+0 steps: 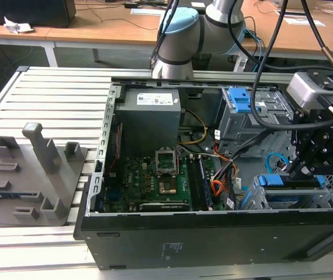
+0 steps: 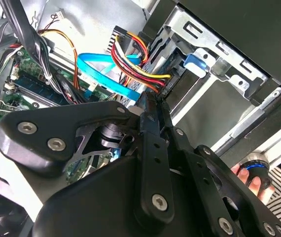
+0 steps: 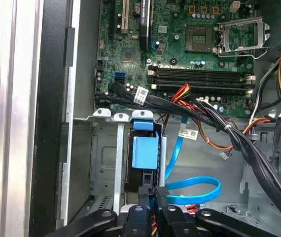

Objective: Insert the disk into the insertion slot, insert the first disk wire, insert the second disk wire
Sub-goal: 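Insert the second disk wire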

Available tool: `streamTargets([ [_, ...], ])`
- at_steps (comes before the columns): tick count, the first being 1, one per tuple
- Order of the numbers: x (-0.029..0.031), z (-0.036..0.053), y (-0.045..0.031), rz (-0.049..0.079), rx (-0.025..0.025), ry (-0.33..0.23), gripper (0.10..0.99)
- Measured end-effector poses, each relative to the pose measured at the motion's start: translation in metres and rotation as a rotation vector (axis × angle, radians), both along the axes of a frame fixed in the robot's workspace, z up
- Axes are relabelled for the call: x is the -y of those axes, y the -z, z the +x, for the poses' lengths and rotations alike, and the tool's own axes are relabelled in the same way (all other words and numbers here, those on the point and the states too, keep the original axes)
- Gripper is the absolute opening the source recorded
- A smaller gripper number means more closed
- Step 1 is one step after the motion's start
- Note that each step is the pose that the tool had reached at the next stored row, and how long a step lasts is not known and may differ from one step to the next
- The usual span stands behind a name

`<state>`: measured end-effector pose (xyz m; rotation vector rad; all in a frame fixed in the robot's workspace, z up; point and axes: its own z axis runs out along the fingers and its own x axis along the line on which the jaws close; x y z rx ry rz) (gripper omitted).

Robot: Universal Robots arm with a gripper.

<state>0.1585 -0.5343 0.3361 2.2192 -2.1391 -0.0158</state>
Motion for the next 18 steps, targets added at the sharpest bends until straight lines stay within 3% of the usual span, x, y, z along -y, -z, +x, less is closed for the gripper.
streamTargets([
  [1,0.0,0.0003,0.0002,0.0,0.0002,0.0,0.165],
  [2,0.0,0.0006,0.0008,0.001,0.0003,0.0,0.239],
  [5,0.0,0.0004,-0.0052,0.001,0.0,0.0,0.239],
  [8,-0.0011,0.0004,-0.0209,0.0,0.0001,0.0,0.239],
  [9,-0.0035,0.0004,-0.0332,-0.002,0.0001,0.0,0.224],
  [10,-0.0039,0.0004,-0.0399,-0.002,0.0,0.0,0.106],
  [12,-0.004,0.0004,-0.0498,-0.002,0.0001,0.0,0.106],
  [15,-0.004,-0.0126,-0.0498,-0.001,0.003,0.0,0.106],
  [18,-0.0039,-0.0146,-0.0499,-0.002,0.0036,0.0,0.106],
])
